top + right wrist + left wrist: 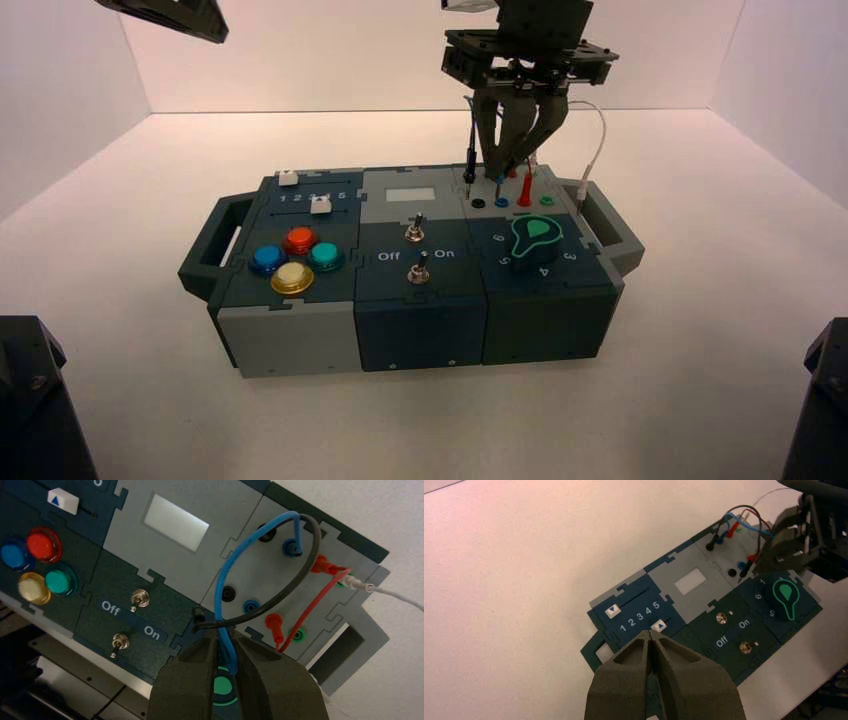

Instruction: Insert the blue wire.

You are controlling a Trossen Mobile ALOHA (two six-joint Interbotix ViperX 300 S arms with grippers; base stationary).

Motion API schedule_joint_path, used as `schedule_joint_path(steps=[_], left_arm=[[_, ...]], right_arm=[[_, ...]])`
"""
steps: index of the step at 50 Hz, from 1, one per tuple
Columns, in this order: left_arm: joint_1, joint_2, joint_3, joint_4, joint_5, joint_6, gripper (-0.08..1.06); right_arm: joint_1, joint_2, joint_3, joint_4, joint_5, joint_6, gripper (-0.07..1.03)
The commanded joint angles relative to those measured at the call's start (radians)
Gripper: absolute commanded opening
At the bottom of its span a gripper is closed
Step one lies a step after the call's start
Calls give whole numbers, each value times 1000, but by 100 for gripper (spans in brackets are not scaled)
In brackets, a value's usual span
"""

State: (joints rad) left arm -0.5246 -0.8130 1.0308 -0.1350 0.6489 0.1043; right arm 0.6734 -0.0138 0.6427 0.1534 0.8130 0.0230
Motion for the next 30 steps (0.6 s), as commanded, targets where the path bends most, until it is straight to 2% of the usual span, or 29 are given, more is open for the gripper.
schedule_joint_path(steps=[1,11,30], left_arm=[[-37,18,-12,-3,-3,5,-3],[-78,61,-17,-2,-2,6,-3],[-172,120,-32,-3,6,6,-3]], right_arm=[[-2,-12,-12,-23,-5,15,-2],[-3,5,-21,-49,-6,26,-2],[-11,38,-48,-52,-31,31,-2]])
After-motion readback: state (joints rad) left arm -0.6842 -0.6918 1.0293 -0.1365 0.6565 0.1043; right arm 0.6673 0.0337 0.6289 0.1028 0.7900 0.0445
